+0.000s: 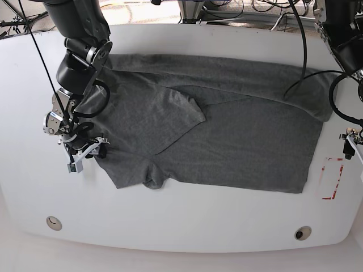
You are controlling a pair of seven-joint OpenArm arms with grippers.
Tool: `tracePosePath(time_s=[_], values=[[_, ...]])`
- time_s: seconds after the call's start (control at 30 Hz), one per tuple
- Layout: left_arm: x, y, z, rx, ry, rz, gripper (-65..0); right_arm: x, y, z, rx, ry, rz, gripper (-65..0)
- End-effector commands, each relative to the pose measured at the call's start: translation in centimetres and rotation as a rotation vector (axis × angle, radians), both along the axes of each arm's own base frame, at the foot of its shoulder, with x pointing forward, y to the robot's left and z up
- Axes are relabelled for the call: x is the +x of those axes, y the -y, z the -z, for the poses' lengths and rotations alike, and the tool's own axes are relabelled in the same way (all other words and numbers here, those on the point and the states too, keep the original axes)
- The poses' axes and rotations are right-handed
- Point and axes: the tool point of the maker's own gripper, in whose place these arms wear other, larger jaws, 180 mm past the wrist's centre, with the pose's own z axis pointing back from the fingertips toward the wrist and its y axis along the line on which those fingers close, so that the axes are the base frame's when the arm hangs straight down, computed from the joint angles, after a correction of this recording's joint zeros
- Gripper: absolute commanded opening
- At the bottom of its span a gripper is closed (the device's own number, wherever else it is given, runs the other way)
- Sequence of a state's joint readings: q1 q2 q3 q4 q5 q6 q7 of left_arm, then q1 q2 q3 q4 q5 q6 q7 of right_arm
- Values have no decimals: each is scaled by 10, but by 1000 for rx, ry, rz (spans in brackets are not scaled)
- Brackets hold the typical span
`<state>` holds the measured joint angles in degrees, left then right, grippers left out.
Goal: Fold the T-shirt properly
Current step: 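Move both grippers down to the shirt's side edge, sleeve and hem, then pinch the grey shirt's side edge with both grippers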
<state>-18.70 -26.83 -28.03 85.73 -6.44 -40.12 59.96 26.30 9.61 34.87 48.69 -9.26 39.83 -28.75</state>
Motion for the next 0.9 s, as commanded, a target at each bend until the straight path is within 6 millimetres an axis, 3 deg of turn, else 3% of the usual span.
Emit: tracePosePath(time_s=[0.0,0.23,0.47,0.67,0.87], values=[[19,-7,-14,-47,75,1,-203,7,-2,-9,-8,14,-10,-490],[59,-7,9,-278,135,-16,-197,7,-9,-7,-3,7,-19,-650],[90,-7,35,-504,219,-126,-194,5,-10,-4,-2,0,-20,-650],[108,9,63,-608,231,-166,-128,0,-10,1,-1,-13,-21,-650],[115,30,87,-644,227,-182,-122,-1,-10,2,1,-14,-20,-650]])
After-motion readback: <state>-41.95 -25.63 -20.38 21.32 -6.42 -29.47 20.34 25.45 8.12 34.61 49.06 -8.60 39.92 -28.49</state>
